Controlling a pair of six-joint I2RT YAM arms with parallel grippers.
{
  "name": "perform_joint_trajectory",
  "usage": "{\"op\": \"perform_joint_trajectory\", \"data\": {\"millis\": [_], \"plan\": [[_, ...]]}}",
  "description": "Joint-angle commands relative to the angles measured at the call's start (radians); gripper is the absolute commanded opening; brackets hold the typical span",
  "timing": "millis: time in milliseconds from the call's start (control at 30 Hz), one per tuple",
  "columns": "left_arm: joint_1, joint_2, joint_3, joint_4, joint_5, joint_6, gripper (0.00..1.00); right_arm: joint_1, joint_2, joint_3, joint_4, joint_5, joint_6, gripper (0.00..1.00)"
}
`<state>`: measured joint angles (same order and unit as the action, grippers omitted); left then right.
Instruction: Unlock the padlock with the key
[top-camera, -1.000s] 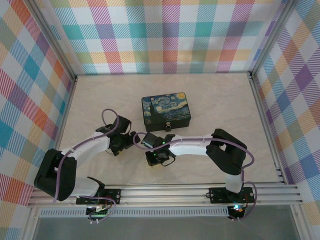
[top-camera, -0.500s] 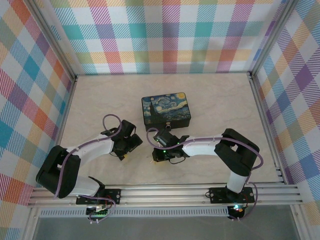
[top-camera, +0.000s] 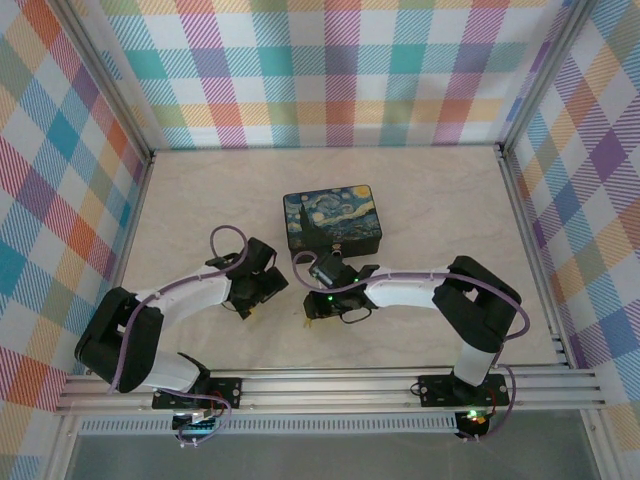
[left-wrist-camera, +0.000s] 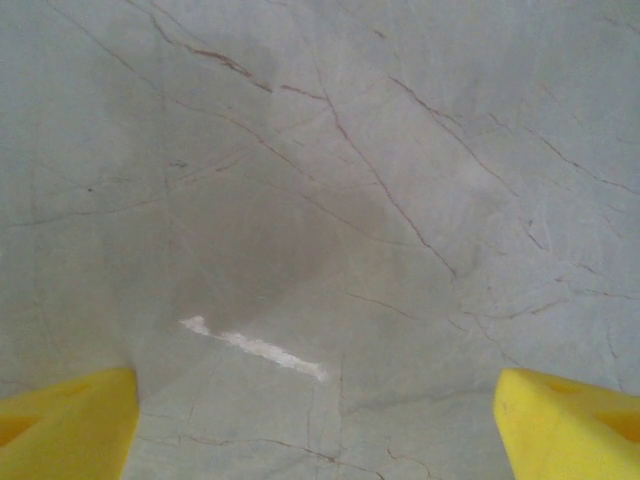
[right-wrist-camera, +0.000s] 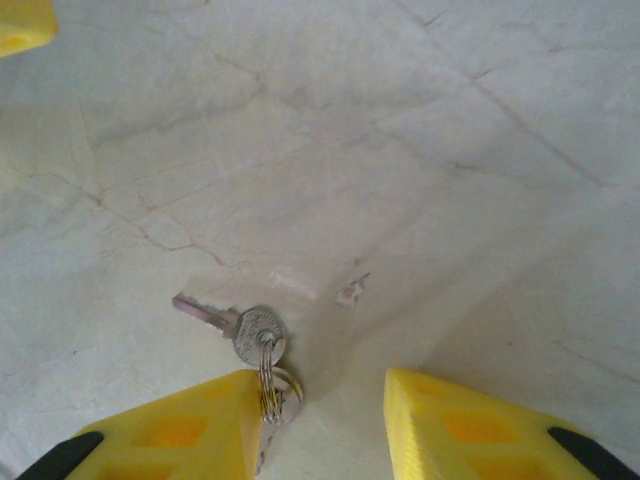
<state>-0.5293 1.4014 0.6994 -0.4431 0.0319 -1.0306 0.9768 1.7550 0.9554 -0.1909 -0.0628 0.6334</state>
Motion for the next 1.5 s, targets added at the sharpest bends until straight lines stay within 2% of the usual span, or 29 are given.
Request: {"op": "perform_joint_trajectory", "data": {"millis": [0,167,567,800,1067,1233,1467], "plan": [[0.033,-0.030,0.002,0.073,0.126,0.022,0.90,0.020,0.057,0.077,-0.091,0.067,-0.043,0.37],[0.084,-0.075,-0.013,0.044,0.126,0.051,0.90,0.046,0.106,0.118,-0.123,0.095,-0.052,0.37],[0.228,-0.114,-0.080,0.059,0.155,0.073,0.91,0.104,0.084,0.120,-0.070,0.080,-0.074,0.41],[0.278,-0.129,-0.086,0.046,0.160,0.091,0.91,0.118,0.087,0.138,-0.091,0.095,-0.089,0.40],[0.311,-0.175,-0.080,0.013,0.157,0.112,0.91,0.132,0.197,0.229,-0.287,0.224,-0.079,0.34],[0.311,-0.203,-0.062,-0.032,0.132,0.142,0.91,0.132,0.223,0.228,-0.300,0.242,-0.059,0.29],[0.296,-0.219,-0.086,-0.018,0.156,0.153,0.89,0.104,0.185,0.182,-0.249,0.221,-0.035,0.15]]}}
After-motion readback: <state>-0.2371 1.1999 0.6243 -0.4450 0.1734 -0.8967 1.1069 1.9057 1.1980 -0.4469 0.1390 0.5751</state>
